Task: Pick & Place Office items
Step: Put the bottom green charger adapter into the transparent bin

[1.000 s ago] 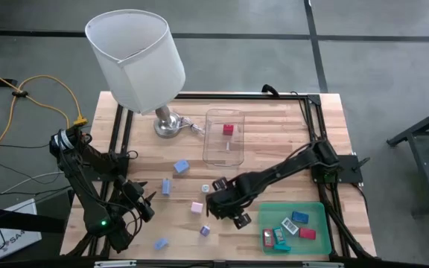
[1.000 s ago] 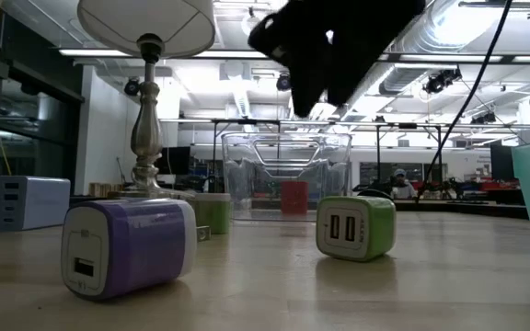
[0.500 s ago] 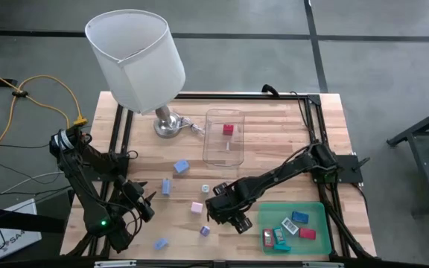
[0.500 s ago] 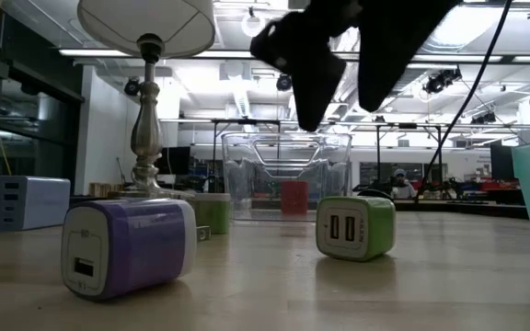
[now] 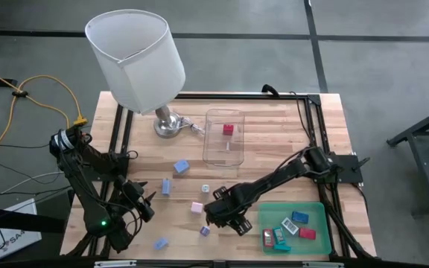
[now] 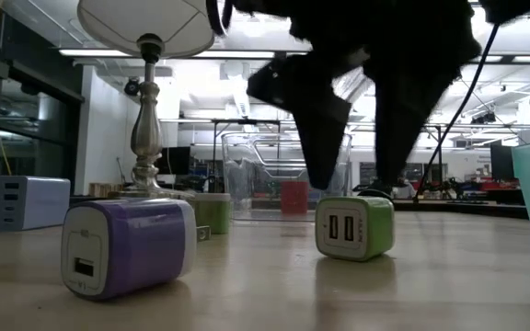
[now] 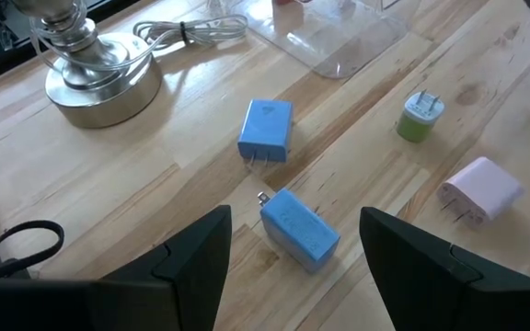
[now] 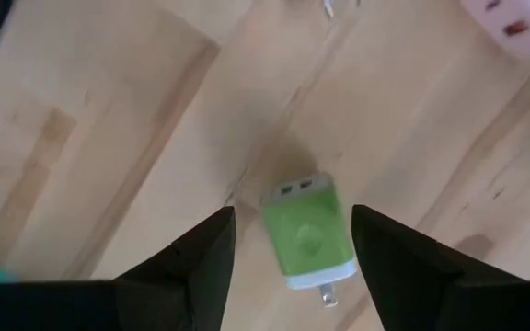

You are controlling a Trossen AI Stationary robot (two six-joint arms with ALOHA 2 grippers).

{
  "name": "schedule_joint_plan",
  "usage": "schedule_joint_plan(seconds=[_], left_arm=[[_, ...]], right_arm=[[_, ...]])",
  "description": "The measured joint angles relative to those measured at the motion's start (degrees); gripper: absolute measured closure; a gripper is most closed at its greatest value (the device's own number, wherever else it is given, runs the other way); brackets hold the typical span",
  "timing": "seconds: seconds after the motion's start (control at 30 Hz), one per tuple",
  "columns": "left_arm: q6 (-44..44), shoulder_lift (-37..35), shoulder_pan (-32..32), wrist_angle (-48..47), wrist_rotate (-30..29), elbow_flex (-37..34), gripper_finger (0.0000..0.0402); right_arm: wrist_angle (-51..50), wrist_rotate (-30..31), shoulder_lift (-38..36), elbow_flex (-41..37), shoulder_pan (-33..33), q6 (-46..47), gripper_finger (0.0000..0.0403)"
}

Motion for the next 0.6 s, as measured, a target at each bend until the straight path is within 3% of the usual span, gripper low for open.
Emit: schedule_joint_plan(seconds=[0.6], left_arm=[[0.0, 0.0, -0.01, -0.03, 0.0, 0.0, 0.017]], right_arm=[[0.13, 0.41, 2.67, -0.01, -0.15, -1.09, 0.0198]])
